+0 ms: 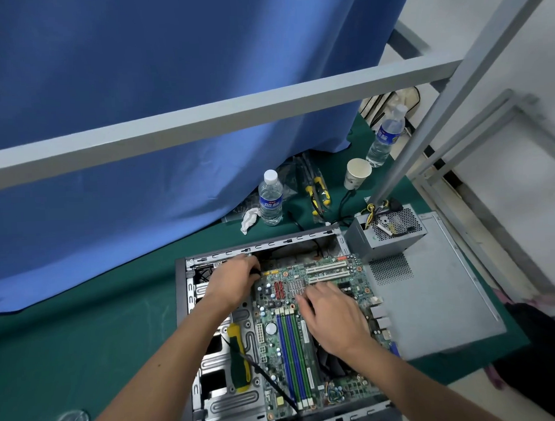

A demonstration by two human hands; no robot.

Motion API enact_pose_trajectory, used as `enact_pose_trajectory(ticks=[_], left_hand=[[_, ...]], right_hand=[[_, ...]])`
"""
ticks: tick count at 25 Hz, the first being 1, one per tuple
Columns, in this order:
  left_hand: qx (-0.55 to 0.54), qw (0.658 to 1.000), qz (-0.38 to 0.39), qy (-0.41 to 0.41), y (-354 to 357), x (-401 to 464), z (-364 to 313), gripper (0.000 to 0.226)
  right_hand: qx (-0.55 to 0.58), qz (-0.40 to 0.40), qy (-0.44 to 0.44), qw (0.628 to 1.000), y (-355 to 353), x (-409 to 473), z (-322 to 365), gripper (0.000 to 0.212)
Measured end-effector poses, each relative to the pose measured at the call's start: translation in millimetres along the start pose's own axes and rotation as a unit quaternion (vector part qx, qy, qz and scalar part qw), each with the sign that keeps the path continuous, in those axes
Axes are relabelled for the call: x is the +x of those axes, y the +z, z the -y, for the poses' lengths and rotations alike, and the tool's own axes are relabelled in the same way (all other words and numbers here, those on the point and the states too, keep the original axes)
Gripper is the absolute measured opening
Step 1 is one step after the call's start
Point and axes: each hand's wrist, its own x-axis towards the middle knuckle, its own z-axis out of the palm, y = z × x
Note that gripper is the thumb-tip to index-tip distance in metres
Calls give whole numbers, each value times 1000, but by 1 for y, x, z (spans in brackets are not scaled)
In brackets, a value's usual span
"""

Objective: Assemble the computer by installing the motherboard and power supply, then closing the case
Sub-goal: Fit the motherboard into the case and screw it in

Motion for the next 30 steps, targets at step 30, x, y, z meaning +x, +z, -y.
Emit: enact_pose_trajectory(ticks=[30], left_hand=[[81,997,-2,2,-7,3,-15,11]], right_hand=[[21,-38,1,999,4,1,0,54]])
